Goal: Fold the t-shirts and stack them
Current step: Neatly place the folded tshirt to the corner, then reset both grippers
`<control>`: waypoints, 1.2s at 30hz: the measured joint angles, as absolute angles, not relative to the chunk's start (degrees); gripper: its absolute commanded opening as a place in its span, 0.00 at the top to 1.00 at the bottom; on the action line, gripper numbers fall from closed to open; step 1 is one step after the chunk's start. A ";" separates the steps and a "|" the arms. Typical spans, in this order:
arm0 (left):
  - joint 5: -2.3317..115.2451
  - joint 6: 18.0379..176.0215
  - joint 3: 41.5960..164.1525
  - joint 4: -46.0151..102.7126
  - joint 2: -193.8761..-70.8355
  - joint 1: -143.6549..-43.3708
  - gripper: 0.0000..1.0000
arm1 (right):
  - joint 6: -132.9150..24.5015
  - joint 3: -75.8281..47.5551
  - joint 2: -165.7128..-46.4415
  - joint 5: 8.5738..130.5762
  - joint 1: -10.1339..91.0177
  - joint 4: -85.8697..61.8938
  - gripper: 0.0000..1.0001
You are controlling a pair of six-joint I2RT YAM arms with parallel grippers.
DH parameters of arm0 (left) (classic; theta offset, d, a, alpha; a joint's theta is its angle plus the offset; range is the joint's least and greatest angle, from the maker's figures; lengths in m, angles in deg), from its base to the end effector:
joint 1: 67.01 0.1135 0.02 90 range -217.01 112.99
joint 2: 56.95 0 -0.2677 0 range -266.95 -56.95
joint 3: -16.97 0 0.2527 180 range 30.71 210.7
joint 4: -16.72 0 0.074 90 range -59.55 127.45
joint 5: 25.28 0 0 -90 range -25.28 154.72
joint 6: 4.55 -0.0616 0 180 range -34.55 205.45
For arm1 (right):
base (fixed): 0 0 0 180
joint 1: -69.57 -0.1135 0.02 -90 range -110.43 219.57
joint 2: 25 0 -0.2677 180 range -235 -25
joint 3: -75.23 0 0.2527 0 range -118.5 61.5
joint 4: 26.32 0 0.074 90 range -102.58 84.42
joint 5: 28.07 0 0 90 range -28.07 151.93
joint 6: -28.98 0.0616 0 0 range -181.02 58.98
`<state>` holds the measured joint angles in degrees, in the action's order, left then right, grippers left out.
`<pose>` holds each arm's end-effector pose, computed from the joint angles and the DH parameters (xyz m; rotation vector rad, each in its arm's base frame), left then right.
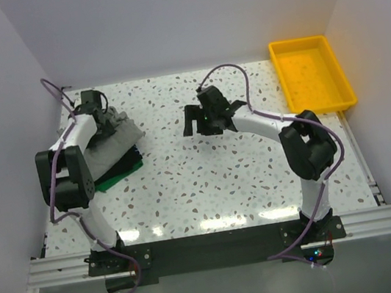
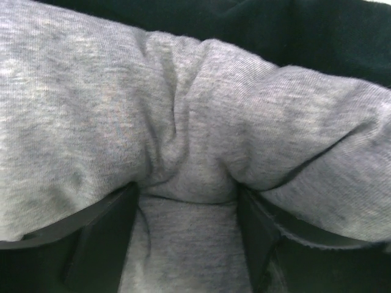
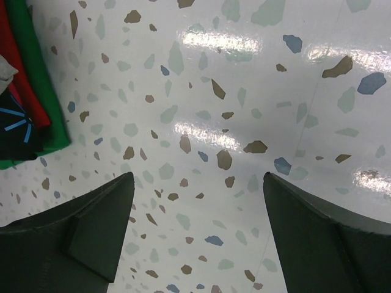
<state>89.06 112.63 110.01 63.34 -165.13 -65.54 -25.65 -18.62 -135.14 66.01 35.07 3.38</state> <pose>0.4082 0.0359 0.1872 -0.7633 2.4311 0.3926 0.3674 0.2578 0.1965 -0.0168 2.4745 0.6449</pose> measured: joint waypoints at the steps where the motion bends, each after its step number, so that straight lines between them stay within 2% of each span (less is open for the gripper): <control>1: 89.10 112.45 110.28 64.12 -164.93 -65.45 0.23 | -25.67 -18.62 -135.06 66.03 35.07 3.36 0.09; 6: 88.18 111.32 111.61 68.80 -162.11 -65.56 0.07 | -26.00 -18.62 -132.87 66.62 35.07 4.10 0.02; 11: 85.51 110.71 111.85 71.77 -154.38 -69.58 0.00 | -26.70 -18.64 -128.48 67.26 35.11 5.42 0.01; 16: 79.96 111.12 111.11 69.46 -146.95 -80.23 0.00 | -27.46 -18.75 -124.22 67.52 35.55 7.34 0.01; 20: 75.37 112.78 104.07 62.99 -140.24 -87.18 0.00 | -28.55 -18.23 -120.43 67.39 36.36 9.07 0.01; 29: 73.12 117.37 90.34 51.18 -135.73 -103.57 0.00 | -30.21 -5.79 -105.20 63.58 36.79 11.16 0.01; 36: 71.72 119.27 82.52 46.13 -134.38 -106.78 0.00 | -30.21 2.91 -93.99 57.97 36.79 12.98 0.01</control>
<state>71.72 119.27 82.52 46.13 -134.38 -106.78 -30.21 2.91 -93.99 57.97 36.79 12.98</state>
